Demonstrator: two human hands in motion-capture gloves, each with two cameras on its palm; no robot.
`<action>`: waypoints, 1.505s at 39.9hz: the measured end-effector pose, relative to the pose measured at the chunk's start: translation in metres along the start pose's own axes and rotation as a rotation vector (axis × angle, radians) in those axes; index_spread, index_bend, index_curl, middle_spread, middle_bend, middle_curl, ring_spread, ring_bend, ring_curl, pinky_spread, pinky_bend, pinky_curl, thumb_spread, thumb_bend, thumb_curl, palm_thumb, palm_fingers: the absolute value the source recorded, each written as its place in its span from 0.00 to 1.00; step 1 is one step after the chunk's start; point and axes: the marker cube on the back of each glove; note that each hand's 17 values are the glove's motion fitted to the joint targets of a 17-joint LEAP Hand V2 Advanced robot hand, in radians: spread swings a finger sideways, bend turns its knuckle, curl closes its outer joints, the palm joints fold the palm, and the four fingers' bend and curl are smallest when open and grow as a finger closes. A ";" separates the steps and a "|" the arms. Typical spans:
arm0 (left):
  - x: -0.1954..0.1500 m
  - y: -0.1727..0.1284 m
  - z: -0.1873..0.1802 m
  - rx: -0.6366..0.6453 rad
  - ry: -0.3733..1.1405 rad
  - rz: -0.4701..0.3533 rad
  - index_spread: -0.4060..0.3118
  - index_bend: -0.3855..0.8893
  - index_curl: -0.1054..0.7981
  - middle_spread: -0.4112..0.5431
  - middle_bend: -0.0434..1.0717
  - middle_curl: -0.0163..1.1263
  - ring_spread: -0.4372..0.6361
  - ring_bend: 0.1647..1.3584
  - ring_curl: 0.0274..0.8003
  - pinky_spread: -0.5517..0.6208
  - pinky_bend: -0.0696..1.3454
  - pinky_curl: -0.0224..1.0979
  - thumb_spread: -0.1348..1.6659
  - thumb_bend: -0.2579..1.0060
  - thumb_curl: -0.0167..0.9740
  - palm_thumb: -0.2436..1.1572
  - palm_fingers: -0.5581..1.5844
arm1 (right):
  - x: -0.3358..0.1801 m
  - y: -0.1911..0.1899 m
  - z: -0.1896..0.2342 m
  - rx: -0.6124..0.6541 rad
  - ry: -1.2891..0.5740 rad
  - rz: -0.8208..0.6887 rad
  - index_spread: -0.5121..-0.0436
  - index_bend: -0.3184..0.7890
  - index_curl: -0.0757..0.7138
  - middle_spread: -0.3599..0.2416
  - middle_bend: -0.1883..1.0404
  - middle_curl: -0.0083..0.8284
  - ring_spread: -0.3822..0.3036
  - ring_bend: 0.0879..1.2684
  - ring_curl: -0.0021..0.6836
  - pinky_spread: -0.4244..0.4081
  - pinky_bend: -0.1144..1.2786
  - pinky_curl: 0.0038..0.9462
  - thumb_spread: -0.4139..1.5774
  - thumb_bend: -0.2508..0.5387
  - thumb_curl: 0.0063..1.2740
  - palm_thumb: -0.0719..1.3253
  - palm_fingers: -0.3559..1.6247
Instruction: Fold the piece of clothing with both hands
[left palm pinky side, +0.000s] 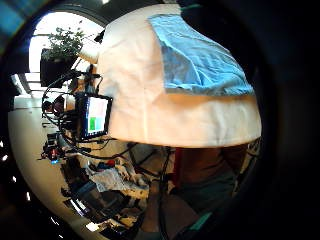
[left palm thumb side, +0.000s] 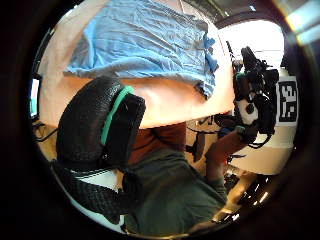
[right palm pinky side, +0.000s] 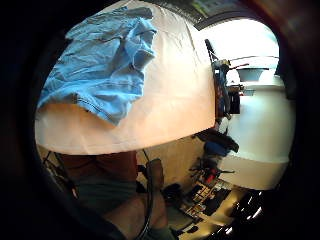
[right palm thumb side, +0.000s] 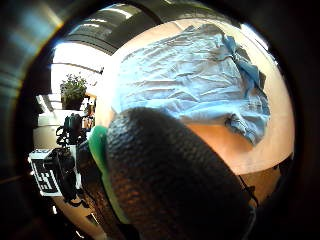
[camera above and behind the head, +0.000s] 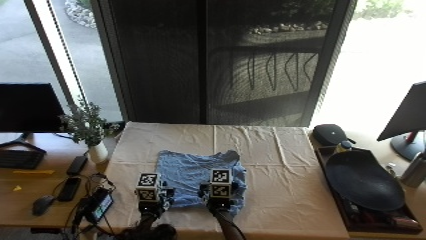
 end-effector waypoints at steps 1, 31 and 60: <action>0.000 -0.001 0.001 0.001 0.001 0.000 0.53 0.30 0.11 0.47 0.23 0.06 0.54 0.23 0.07 0.60 0.36 0.09 0.32 0.28 0.04 0.27 0.40 | -0.001 0.001 -0.001 0.001 -0.001 -0.002 0.63 0.42 0.14 0.55 0.27 0.04 0.64 0.07 0.02 0.65 0.43 0.11 0.42 0.33 0.00 0.07 0.23; 0.004 0.016 -0.020 0.029 0.004 0.014 0.47 0.39 0.23 0.53 0.30 0.26 0.71 0.43 0.29 0.78 0.55 0.23 0.76 0.23 0.18 0.30 0.31 | -0.005 0.022 -0.033 0.107 -0.010 -0.042 0.17 0.43 0.37 0.55 0.30 0.24 0.78 0.11 0.21 0.81 0.52 0.30 0.79 0.30 0.12 0.10 0.18; 0.003 -0.046 0.070 -0.061 -0.027 0.064 0.49 0.38 0.30 0.55 0.28 0.32 0.70 0.48 0.33 0.77 0.59 0.25 0.69 0.20 0.29 0.38 0.29 | 0.073 -0.031 0.063 -0.039 -0.033 0.041 0.18 0.39 0.36 0.59 0.30 0.32 0.81 0.23 0.34 0.77 0.62 0.38 0.72 0.30 0.22 0.24 0.21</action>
